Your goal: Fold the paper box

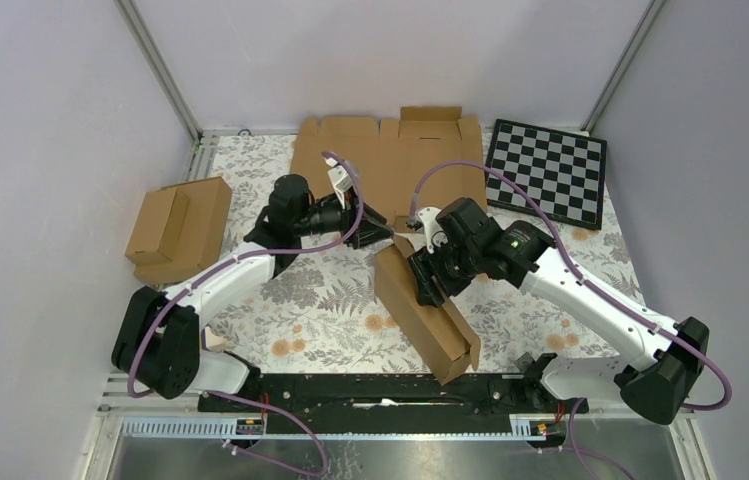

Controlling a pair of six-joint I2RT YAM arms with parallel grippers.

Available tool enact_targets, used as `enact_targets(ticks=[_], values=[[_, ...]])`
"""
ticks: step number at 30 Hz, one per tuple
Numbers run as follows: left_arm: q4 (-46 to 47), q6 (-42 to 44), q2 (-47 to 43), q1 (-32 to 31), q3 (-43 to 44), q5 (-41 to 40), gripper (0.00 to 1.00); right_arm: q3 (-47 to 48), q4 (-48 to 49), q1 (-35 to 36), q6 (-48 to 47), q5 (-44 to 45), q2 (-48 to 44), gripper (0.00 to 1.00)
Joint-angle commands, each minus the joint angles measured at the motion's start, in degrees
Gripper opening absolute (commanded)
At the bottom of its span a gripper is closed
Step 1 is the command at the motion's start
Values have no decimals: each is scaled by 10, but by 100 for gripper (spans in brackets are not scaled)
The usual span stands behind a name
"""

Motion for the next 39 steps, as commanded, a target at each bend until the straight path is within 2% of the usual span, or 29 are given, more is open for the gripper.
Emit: enact_targets(ticks=[1,5,8,13,20,28,33,36,37,38,39], values=[[-7,34,-14,-8,12,-17,53,15,-12,5,-9,-1,2,65],[9,19,-23,-9,8,-11,67,19,-12,5,-8,4,0,61],[-15,16,-29,-8,17,-32,69,19,-12,5,-9,-1,-3,58],[-21,12,-50,-1,15,-12,75,20,-12,5,-8,-3,-5,57],[-54,30,-75,3,19,7,77,26,-15,5,-9,-6,-6,54],[-73,103,-63,3,20,-2,73,35,-21,5,-12,-14,0,53],[-77,131,-36,3,41,-14,76,39,-20,4,-11,-20,7,52],[-94,138,-9,3,65,21,75,40,-22,5,-10,-20,6,52],[-102,138,-1,3,74,36,71,39,-21,5,-10,-20,6,52],[-108,138,7,3,80,52,63,38,-21,5,-10,-20,6,52],[-115,138,13,2,86,60,51,38,-21,5,-9,-20,6,52]])
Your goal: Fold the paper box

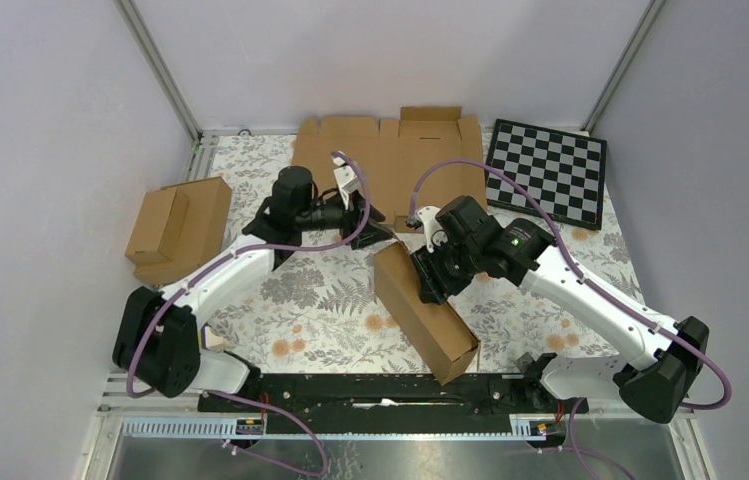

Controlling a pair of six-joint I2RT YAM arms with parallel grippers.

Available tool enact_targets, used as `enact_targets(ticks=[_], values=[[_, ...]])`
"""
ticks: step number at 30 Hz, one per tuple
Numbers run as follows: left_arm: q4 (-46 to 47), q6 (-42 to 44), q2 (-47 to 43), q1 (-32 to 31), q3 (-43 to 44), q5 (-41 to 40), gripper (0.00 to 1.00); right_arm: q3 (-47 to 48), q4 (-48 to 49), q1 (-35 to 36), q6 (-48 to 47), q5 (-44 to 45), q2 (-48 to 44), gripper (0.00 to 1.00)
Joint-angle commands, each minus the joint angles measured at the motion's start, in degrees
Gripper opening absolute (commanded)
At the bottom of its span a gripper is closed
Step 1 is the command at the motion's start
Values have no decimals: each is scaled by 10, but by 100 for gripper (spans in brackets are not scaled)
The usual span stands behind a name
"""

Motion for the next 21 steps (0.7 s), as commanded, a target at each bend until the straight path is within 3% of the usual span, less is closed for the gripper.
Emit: enact_targets(ticks=[1,3,12,21], values=[[-16,24,23,2,51,59,42,24,-6,5,-7,-17,1,52],[-30,43,16,-2,51,40,28,24,-6,5,-5,-17,2,51],[-107,6,-34,-17,60,-51,0,24,-7,5,2,-11,2,51],[-98,-58,-79,-45,14,-103,0,26,-6,5,15,-4,6,53]])
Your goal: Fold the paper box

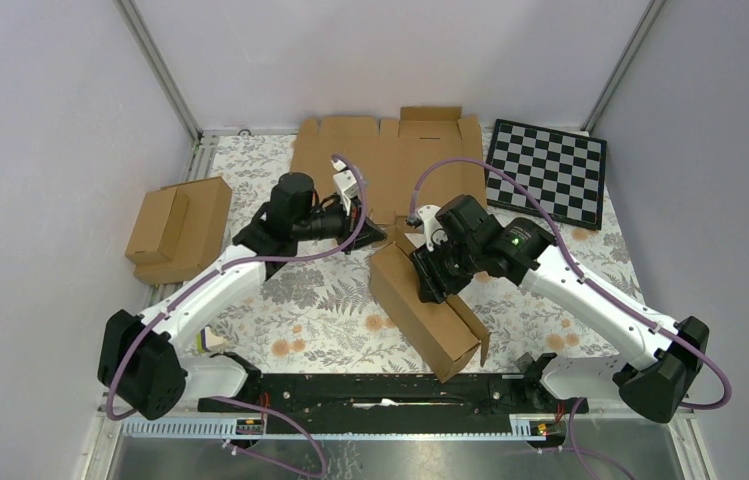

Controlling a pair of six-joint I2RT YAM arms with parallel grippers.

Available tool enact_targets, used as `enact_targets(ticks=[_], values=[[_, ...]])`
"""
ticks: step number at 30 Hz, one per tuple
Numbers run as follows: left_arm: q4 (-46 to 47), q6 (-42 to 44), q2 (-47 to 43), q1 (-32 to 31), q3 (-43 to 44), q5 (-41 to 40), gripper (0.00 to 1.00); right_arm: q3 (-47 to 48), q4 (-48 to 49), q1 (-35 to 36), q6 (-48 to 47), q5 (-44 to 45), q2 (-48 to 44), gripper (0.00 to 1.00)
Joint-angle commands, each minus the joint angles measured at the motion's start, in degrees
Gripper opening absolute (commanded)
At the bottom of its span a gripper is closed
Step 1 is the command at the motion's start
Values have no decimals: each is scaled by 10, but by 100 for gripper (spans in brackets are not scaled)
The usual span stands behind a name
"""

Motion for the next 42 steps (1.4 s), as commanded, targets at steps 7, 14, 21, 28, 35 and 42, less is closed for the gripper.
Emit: enact_targets(ticks=[7,14,21,28,35,42], values=[[155,-98,-67,-27,-123,-83,0,24,-6,5,17,-3,4,59],[221,-130,-91,-41,-190,-116,0,29,-17,4,22,-7,7,66],[167,-167,-90,-42,-162,-128,0,34,-24,5,17,-47,9,86],[86,-219,-76,-42,-114,-156,0,27,-33,15,17,-57,24,99],[62,-254,-58,-46,-95,-163,0,17,-40,26,25,-15,29,92],[68,-271,-53,-49,-106,-169,0,8,-38,27,26,13,33,85]])
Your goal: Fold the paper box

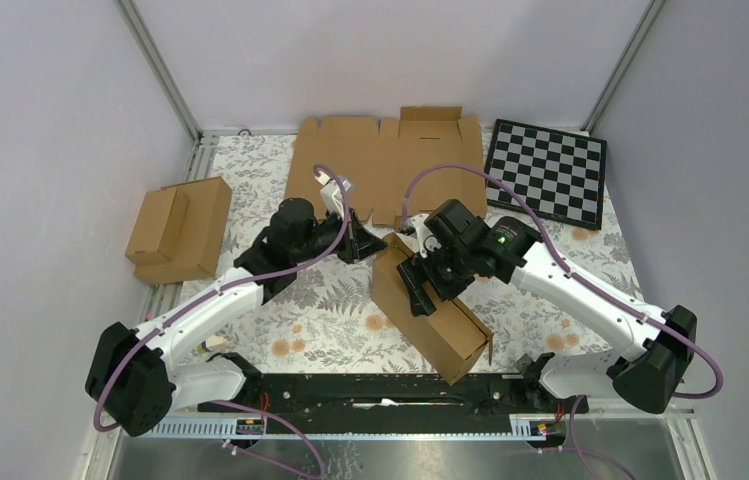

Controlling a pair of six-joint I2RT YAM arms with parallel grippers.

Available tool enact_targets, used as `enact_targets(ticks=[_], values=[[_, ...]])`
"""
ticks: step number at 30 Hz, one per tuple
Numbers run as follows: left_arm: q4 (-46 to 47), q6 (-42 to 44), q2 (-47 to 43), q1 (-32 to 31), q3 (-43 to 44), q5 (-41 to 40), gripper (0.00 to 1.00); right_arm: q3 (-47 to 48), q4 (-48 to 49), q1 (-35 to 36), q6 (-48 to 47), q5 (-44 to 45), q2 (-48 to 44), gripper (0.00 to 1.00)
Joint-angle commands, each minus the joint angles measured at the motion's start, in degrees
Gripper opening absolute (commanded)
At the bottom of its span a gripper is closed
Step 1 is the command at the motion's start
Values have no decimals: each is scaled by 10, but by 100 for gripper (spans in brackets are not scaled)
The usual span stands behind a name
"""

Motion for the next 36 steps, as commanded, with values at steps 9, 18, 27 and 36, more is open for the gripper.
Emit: enact_targets(ticks=[9,18,27,36], values=[[93,3,-22,-27,-100,-31,0,-2,4,6,9,35,-2,82],[117,23,-34,-45,-125,-55,0,-4,16,6,11,25,7,87],[-4,-22,-28,-45,-52,-75,0,-11,4,39,9,42,13,99],[-50,-31,-38,-43,-2,-65,3,-29,42,45,11,104,-3,68]])
